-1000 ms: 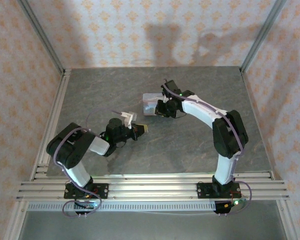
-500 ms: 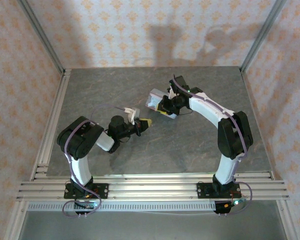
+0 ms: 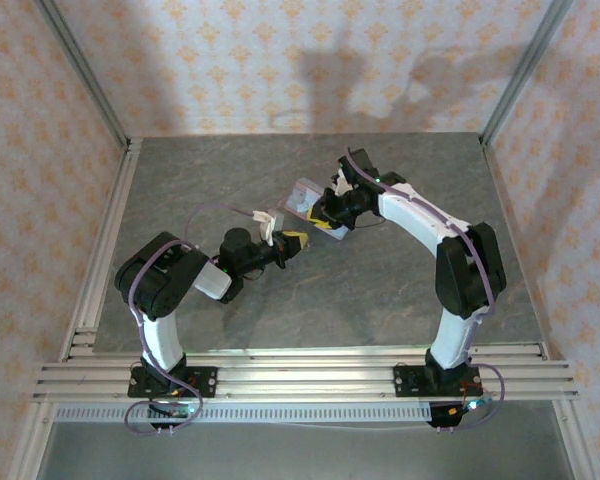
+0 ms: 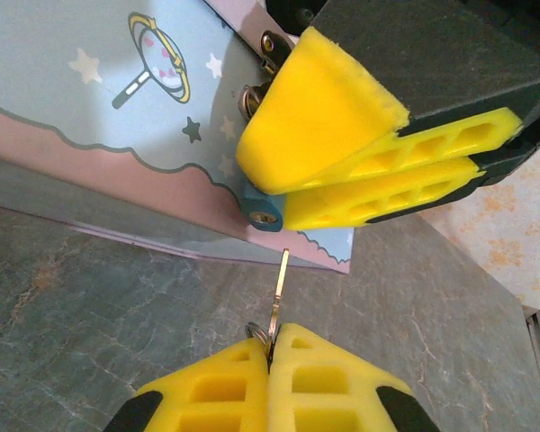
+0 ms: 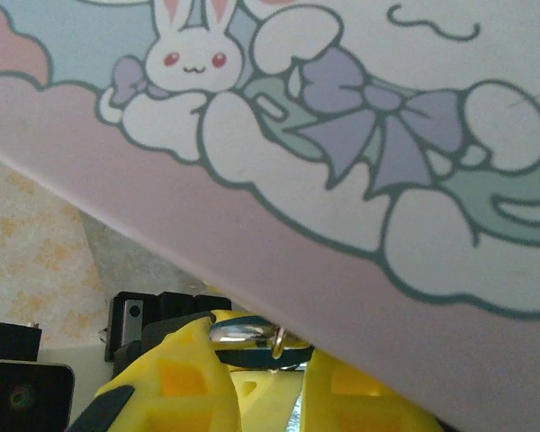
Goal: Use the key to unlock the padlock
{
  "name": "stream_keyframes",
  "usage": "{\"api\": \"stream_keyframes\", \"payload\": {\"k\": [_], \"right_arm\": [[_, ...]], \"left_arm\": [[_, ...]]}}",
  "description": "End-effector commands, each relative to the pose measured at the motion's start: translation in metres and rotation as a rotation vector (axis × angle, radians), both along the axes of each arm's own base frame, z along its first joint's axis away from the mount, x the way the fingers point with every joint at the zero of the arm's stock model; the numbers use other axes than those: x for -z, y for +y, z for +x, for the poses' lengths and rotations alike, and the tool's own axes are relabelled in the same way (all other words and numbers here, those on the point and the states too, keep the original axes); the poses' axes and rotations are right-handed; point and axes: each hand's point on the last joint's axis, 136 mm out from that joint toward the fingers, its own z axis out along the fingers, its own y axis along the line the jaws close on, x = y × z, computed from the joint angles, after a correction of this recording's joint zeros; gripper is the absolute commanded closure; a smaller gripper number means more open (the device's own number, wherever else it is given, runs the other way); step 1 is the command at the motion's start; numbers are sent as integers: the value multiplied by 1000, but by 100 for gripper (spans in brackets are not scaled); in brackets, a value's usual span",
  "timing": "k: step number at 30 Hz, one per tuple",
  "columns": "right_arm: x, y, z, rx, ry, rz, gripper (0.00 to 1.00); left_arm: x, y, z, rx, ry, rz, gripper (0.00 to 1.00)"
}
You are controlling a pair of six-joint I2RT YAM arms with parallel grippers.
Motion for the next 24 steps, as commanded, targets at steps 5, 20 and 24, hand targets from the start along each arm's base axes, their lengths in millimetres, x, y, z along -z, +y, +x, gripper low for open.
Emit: {"api": "stream_keyframes", "payload": {"k": [5,20,24], "right_arm": [[-32,4,9,10,-38,84,100],[-30,5,6,11,-10,105,100],[-30,6,5,11,-6,111,100]], "left_arm": [[-11,1,8,-34,-91,12,100],[-24,-3,13,-23,-135,-1,100],[-28,-3,13,-27,-140,-9,100]]}}
